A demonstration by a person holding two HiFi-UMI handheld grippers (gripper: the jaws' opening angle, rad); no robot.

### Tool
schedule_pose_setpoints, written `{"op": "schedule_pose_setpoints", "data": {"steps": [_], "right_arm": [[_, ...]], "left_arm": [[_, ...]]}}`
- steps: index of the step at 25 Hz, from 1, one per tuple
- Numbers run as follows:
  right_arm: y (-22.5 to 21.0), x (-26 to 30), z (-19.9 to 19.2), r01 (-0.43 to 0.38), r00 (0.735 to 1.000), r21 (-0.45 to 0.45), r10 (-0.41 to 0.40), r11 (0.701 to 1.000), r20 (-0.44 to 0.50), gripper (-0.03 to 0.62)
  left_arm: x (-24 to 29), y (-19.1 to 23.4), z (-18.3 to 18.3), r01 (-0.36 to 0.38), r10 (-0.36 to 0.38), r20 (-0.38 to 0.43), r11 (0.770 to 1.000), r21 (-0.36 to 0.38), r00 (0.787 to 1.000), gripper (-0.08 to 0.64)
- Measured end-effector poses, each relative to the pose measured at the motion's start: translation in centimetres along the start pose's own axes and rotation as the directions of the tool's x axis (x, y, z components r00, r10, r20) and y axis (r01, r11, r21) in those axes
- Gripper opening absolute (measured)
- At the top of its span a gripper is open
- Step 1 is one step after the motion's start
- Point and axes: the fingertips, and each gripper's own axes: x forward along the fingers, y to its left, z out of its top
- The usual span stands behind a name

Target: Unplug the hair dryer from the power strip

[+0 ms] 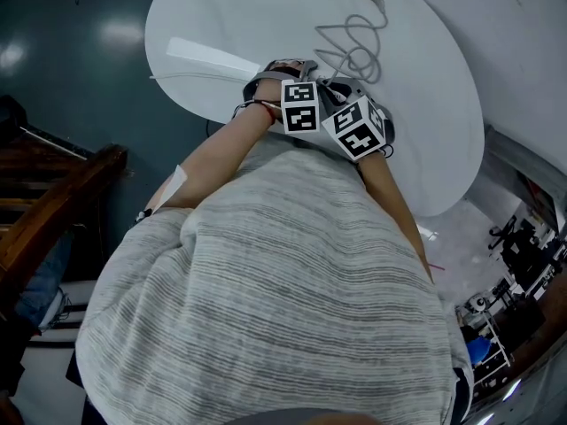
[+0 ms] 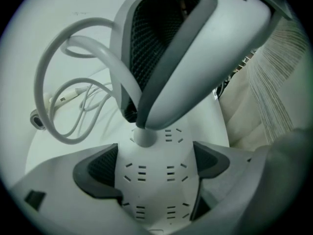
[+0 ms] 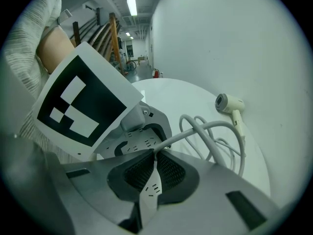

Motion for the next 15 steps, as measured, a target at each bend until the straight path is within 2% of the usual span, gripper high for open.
{"op": "schedule_pose_setpoints", "data": {"steps": [8, 12, 15], "right_arm": [[0.2, -0.2, 0.0, 0.008, 1.0, -0.021, -0.008, 1.0, -0.016, 0.035], [-1.5, -4.1, 4.4, 0.013, 0.988, 0.031, -0.018, 0.999, 0.155, 0.035], [-3.7, -6.2, 5.0, -0.023, 0.995, -0.013, 0.024, 1.0, 0.101, 0.035]], "left_arm": [[-0.1, 0.0, 0.0, 0.002, -0.002, -0.005, 1.0, -0.001, 1.0, 0.462], [0.0, 0.0, 0.1, 0.006, -0.006, -0.005, 1.0, 0.006, 1.0, 0.462], [0.0, 0.0, 0.1, 0.003, -0.003, -0.004, 1.0, -0.001, 1.0, 0.462]]}}
